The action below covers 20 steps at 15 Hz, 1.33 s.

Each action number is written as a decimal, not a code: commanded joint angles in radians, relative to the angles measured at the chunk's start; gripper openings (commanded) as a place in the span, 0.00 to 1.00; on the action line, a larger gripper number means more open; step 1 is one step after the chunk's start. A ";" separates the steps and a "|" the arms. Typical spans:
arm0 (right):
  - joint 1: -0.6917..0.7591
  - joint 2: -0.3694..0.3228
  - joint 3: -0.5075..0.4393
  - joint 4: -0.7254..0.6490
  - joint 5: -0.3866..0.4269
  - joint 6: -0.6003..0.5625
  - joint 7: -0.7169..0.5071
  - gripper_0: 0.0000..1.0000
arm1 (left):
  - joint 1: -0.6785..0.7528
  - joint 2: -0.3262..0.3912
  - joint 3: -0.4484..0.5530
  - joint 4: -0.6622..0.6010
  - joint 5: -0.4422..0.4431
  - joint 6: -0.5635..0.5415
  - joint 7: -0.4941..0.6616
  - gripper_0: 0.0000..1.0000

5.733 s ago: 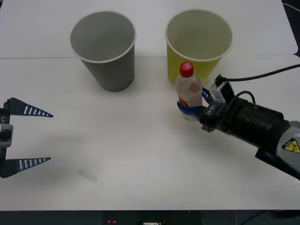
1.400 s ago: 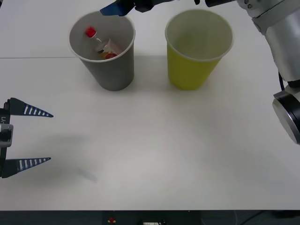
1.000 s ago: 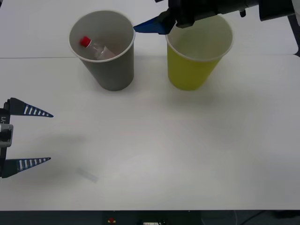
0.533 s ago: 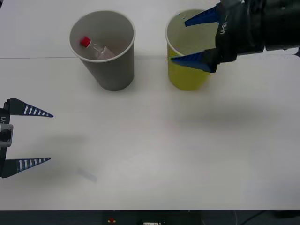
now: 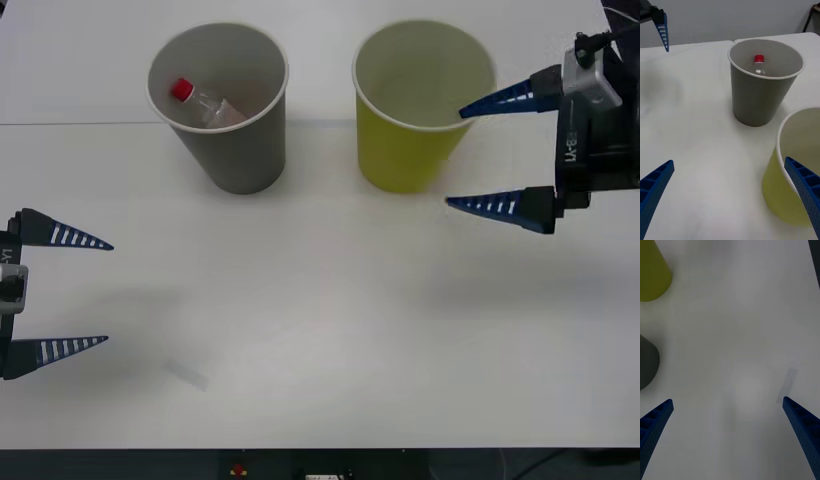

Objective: Put the can into the green bin and the plastic bottle into the gray bin

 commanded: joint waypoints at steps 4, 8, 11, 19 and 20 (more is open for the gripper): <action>0.159 0.001 -0.137 0.000 -0.073 -0.121 0.171 1.00 | 0.000 0.000 0.000 0.000 0.000 0.000 0.000 1.00; 0.286 0.001 -0.188 0.000 -0.132 -0.124 0.291 1.00 | 0.000 0.000 0.000 0.000 0.000 0.000 0.000 1.00; 0.369 -0.001 -0.220 -0.004 -0.164 -0.124 0.365 1.00 | 0.000 0.000 0.000 0.000 0.000 0.000 0.000 1.00; 0.567 0.001 -0.320 -0.109 -0.145 -0.127 0.395 1.00 | 0.000 0.000 0.000 0.000 0.000 0.000 0.000 1.00; 0.575 -0.001 -0.323 -0.109 -0.139 -0.127 0.401 1.00 | 0.000 0.000 0.000 0.000 0.000 0.000 0.000 1.00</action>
